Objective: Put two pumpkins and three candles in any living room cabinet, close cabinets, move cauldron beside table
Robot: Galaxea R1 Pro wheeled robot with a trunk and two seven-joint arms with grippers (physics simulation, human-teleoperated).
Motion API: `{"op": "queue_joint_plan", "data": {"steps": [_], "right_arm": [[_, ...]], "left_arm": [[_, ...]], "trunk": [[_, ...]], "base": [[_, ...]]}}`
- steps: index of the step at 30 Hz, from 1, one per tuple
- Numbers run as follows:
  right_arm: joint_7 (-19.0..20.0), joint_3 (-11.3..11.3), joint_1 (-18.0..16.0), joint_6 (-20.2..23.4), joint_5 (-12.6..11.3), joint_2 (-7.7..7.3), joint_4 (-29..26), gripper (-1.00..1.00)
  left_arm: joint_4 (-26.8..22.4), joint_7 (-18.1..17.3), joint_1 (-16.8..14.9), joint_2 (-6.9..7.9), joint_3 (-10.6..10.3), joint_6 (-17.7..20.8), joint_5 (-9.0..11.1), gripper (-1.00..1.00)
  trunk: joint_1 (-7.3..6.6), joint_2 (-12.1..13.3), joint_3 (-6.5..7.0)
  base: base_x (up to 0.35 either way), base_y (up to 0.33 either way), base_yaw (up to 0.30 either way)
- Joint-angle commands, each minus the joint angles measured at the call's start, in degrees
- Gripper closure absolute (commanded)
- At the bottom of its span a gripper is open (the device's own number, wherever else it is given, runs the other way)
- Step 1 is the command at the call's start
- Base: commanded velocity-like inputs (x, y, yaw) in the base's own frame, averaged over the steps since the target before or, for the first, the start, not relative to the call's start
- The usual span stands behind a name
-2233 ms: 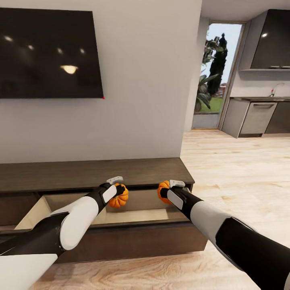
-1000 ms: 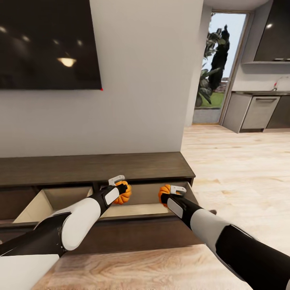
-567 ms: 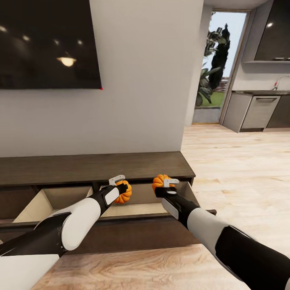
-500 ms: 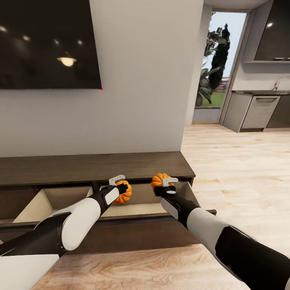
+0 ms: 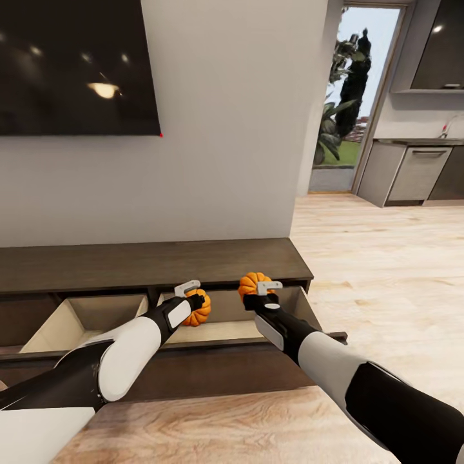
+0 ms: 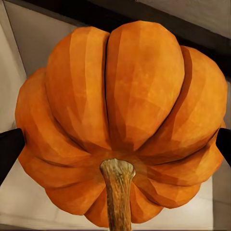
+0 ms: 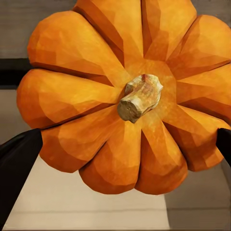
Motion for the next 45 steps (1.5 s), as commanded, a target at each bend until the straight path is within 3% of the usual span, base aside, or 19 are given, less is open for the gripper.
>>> {"op": "queue_joint_plan", "data": {"steps": [1,10,16,20,40,45], "right_arm": [[-0.41,0.46,-0.07,0.28,-0.04,-0.04,-0.22,1.00],[-0.52,0.29,-0.07,0.93,-0.01,-0.04,-0.37,1.00],[-2.39,-0.32,-0.27,9.94,-0.03,-0.17,-2.26,1.00],[-8.21,-0.51,-0.33,13.30,-0.05,-0.21,-6.62,1.00],[-9.74,-0.29,-0.34,13.67,-0.60,-0.13,-6.92,1.00],[-9.74,-0.25,-0.34,13.68,-2.55,-0.13,-6.88,1.00]], "left_arm": [[-0.14,0.21,-0.02,-0.02,-0.27,0.26,0.53,1.00],[-0.14,0.30,-0.02,-0.03,-0.27,0.44,0.52,1.00],[-0.14,0.36,-0.02,-0.12,-0.27,0.52,0.48,1.00],[-0.21,0.50,-0.02,-0.36,-0.29,0.54,0.43,1.00],[-0.15,0.24,-0.02,-0.38,-0.27,0.79,0.48,1.00],[-0.14,0.27,-0.02,-0.36,-0.27,0.80,0.48,1.00]], "trunk": [[-0.02,-0.03,-0.06],[-0.02,-0.03,-0.06],[-0.02,-0.03,-0.06],[-0.02,-0.03,-0.06],[-0.02,-0.03,-0.06],[0.01,-0.05,-0.28]], "base": [[0.000,0.000,0.000],[0.000,0.000,0.000],[0.000,0.000,0.000],[0.000,0.000,0.000],[0.034,0.000,0.000],[0.003,0.000,0.000]]}}
